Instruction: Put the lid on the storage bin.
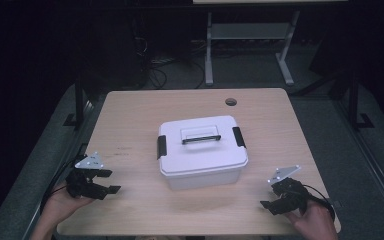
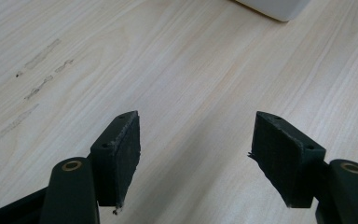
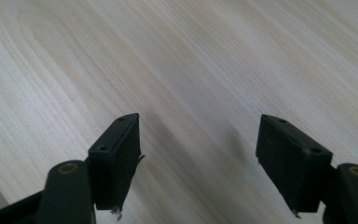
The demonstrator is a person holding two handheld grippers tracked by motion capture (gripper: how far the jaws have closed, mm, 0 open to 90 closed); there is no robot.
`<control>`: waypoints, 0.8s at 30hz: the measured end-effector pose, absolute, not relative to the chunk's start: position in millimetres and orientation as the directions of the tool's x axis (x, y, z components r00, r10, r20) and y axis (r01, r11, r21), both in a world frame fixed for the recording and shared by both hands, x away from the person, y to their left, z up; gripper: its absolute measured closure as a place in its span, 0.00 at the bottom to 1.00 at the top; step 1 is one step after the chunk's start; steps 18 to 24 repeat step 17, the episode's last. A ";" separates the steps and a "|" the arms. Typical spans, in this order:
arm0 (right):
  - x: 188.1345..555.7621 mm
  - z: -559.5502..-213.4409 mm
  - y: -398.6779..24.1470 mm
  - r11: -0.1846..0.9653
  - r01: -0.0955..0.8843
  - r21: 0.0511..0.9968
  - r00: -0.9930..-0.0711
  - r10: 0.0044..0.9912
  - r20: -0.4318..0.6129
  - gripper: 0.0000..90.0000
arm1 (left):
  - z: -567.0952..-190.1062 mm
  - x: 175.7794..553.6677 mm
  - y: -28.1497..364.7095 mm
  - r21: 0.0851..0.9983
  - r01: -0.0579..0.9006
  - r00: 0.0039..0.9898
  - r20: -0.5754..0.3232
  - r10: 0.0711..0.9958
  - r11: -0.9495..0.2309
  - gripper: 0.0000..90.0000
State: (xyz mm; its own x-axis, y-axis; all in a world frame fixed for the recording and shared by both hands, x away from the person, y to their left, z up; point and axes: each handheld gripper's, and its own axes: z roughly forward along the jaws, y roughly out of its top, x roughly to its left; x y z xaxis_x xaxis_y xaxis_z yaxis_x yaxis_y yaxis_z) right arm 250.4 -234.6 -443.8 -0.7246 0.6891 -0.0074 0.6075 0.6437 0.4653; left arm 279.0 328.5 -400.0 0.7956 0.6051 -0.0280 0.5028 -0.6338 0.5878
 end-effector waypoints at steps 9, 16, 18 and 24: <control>249.4 -443.4 -235.0 0.646 0.605 0.465 -0.726 0.687 -0.011 0.33 | -400.1 275.3 334.6 0.591 0.505 0.790 -0.024 0.612 -0.629 0.36; 249.1 -443.6 -234.7 0.646 0.605 0.465 -0.726 0.688 -0.010 0.33 | -401.7 271.8 339.6 0.591 0.512 0.786 -0.029 0.618 -0.623 0.35; 249.2 -443.8 -234.7 0.646 0.605 0.466 -0.726 0.688 -0.010 0.33 | -402.1 271.5 340.3 0.590 0.515 0.784 -0.031 0.620 -0.621 0.35; 249.2 -443.8 -234.7 0.646 0.605 0.466 -0.726 0.688 -0.010 0.33 | -402.1 271.5 340.3 0.590 0.515 0.784 -0.031 0.620 -0.621 0.35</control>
